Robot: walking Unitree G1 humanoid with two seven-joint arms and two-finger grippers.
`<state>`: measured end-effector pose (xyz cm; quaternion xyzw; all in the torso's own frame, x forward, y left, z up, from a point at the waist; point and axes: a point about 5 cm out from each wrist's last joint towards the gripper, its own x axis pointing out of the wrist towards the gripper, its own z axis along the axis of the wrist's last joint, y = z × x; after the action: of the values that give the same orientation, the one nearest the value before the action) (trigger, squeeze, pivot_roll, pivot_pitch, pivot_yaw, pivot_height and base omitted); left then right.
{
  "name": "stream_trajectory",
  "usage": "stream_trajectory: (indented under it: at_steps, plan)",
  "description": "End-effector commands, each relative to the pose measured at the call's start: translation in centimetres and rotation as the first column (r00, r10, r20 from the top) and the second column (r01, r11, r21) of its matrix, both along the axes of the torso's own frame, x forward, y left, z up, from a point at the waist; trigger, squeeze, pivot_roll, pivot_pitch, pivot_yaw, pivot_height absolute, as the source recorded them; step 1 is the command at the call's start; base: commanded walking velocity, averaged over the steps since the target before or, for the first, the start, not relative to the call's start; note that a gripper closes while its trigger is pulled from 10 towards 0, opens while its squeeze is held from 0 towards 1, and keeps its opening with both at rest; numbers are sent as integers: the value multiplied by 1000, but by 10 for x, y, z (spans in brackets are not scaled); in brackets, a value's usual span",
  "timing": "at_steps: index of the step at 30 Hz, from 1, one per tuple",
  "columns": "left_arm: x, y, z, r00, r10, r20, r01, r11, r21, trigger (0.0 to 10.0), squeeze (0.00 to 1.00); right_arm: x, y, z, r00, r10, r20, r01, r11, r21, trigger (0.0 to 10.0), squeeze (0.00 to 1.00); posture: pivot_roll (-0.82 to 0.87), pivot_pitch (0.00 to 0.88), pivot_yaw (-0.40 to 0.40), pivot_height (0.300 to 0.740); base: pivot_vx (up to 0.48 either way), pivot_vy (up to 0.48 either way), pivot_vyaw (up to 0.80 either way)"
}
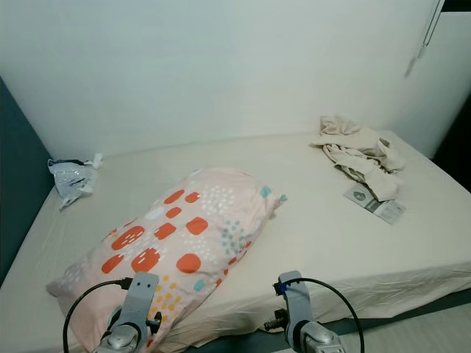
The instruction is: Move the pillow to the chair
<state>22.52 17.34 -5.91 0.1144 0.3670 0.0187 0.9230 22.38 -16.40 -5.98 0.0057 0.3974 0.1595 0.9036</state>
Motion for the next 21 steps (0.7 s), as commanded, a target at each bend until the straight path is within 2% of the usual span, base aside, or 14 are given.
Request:
stream_trajectory:
  at_steps: [1, 6, 15, 21]
  plan:
    - [-2, 3, -2, 1000, 10, -17, -11, 1000, -1, 10000, 0, -3, 10, -3, 1000, 20, -15, -20, 1000, 1, 10000, 0, 45, 0, 11, 740, 0, 0, 0]
    - [-2, 2, -2, 1000, 6, -17, -6, 1000, -3, 10000, 0, -4, 19, -4, 1000, 25, -16, -25, 1000, 3, 10000, 0, 41, 0, 14, 740, 0, 0, 0]
    - [0, 0, -1, 1000, -4, -15, 4, 1000, -3, 10000, 0, -9, 6, -7, 999, 7, -31, -7, 1000, -15, 10000, 0, 38, 0, 16, 740, 0, 0, 0]
    - [-1, 0, -1, 1000, 3, -15, -3, 1000, -6, 10000, 0, -11, 14, -8, 999, 15, -36, -16, 1000, -14, 10000, 0, 40, 0, 8, 740, 0, 0, 0]
